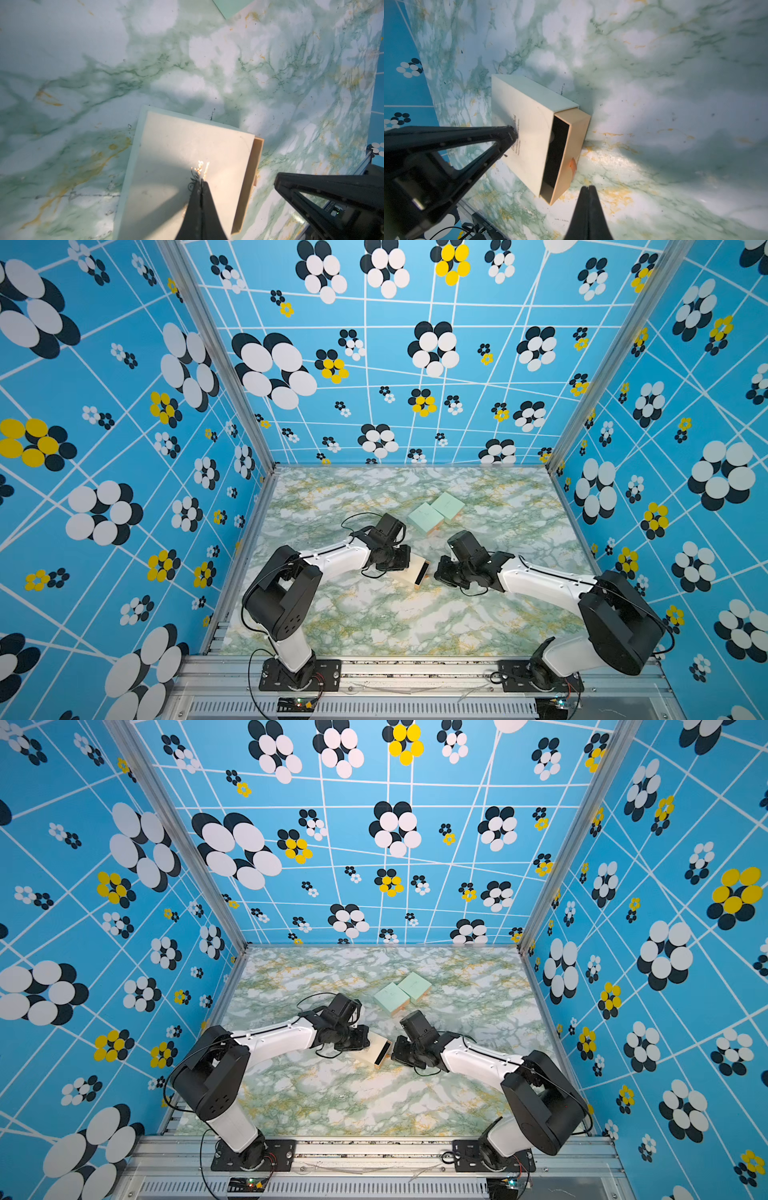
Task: Take out the earrings from the drawer-style jewelry box
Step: Open the drawer in the jewelry box.
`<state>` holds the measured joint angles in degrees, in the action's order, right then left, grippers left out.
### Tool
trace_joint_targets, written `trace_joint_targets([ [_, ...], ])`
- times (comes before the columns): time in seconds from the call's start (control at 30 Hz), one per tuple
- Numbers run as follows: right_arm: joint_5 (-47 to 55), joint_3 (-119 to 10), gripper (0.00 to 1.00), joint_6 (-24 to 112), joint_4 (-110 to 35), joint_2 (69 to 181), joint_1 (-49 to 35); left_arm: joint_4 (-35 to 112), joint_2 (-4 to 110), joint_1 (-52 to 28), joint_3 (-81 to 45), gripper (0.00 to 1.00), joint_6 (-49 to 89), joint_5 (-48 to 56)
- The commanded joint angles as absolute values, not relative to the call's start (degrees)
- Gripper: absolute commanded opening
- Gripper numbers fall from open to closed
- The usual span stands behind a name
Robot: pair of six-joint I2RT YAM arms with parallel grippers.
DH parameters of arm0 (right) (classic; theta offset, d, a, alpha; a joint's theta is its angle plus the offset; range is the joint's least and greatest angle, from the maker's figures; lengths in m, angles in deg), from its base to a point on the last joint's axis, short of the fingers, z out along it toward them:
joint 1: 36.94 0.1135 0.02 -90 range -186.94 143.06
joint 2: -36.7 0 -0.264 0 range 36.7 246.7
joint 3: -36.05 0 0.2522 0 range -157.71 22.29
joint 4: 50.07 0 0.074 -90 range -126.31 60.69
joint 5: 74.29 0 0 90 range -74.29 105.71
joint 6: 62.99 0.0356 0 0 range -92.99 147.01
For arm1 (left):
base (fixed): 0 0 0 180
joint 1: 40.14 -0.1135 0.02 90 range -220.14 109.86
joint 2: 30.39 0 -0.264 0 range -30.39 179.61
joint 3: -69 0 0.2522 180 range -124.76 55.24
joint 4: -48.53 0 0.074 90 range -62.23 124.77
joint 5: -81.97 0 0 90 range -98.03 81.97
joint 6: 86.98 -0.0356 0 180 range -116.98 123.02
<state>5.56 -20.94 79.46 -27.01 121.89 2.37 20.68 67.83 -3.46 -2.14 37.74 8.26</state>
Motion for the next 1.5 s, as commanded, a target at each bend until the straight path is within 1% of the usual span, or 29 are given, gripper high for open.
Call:
trace_joint_targets([
  [0.0, 3.3, -20.7, 0.11, 78.8, -29.0, 122.9, 2.6, 16.5, 70.9, -4.3, 0.0, 0.00, 36.8, 5.6],
  [0.17, 2.4, -21.3, 0.15, 79.1, -30.8, 124.7, 2.6, 16.7, 70.8, -4.3, 0.1, 0.00, 36.9, 5.7],
  [0.43, 1.5, -21.6, 0.16, 79.6, -31.8, 126.5, 2.6, 16.7, 71.0, -4.3, -0.1, 0.00, 36.8, 5.8],
  [0.63, 1.6, -21.4, 0.17, 79.8, -32.2, 125.9, 2.6, 16.4, 70.8, -4.3, -0.1, 0.00, 36.8, 5.6],
  [0.87, 1.2, -21.2, 0.20, 80.3, -33.2, 126.0, 2.6, 16.1, 70.8, -4.3, -0.3, 0.00, 36.6, 5.5],
  [1.47, 0.8, -21.0, 0.18, 80.9, -35.4, 128.6, 2.6, 16.6, 71.1, -4.3, -0.2, 0.00, 36.5, 5.7],
])
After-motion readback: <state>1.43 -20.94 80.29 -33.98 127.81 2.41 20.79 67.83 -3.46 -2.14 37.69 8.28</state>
